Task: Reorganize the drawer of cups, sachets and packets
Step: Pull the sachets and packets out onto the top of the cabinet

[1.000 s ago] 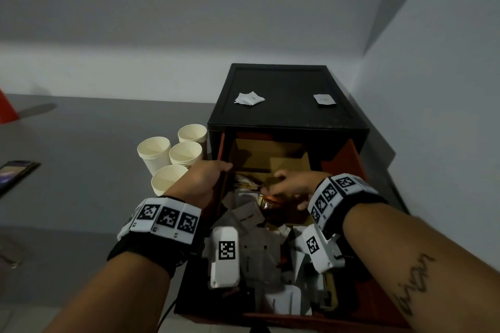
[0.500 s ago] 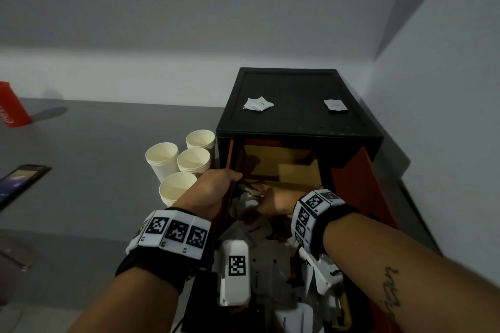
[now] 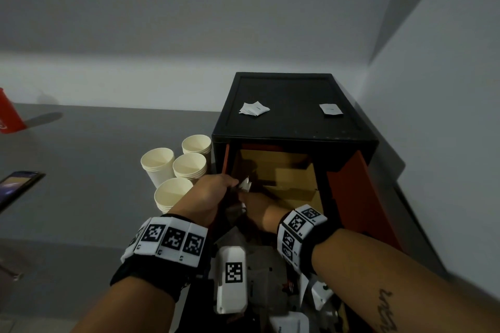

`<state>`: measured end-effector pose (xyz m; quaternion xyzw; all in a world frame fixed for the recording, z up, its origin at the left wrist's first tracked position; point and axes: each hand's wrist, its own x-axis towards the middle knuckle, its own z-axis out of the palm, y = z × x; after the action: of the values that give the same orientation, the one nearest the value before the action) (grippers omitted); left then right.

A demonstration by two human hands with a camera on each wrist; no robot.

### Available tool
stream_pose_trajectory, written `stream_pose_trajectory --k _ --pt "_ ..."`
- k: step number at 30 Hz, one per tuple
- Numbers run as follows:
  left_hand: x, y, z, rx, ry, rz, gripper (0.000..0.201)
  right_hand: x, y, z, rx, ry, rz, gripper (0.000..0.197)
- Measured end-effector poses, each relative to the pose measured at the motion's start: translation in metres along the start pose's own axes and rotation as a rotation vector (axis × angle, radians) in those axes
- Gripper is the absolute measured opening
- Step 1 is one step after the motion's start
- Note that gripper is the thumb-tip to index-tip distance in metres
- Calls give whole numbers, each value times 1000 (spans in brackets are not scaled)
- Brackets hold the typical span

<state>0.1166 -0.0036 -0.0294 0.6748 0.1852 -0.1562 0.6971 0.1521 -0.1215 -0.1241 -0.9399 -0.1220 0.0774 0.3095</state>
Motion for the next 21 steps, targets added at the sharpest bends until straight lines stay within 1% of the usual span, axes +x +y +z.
stream_pose_trajectory --k 2,4,7,9,13,15,18,19,21 --pt "0 -1 1 9 1 15 17 -5 -5 -3 -14 8 -12 31" --pt "0 -2 0 11 -2 21 19 -10 -7 -11 98 -65 -46 30" --pt "1 -2 0 -24 -38 -1 23 -15 -8 -26 174 -79 -122 35" --pt "0 0 0 -15 -52 -2 21 -19 -11 -40 236 -31 -171 39" --pt "-3 3 -2 59 -80 11 16 -34 -14 -76 281 55 -167 51" --pt "-8 7 -2 77 -121 26 20 -44 -20 -93 305 63 -180 51" --pt "-18 17 1 113 -161 123 29 -62 -32 -117 415 87 -213 46" --pt "-22 22 2 91 -187 170 31 -66 -34 -124 462 108 -223 46" --pt "-36 33 7 1 -280 224 31 -74 -38 -134 544 145 -233 47"
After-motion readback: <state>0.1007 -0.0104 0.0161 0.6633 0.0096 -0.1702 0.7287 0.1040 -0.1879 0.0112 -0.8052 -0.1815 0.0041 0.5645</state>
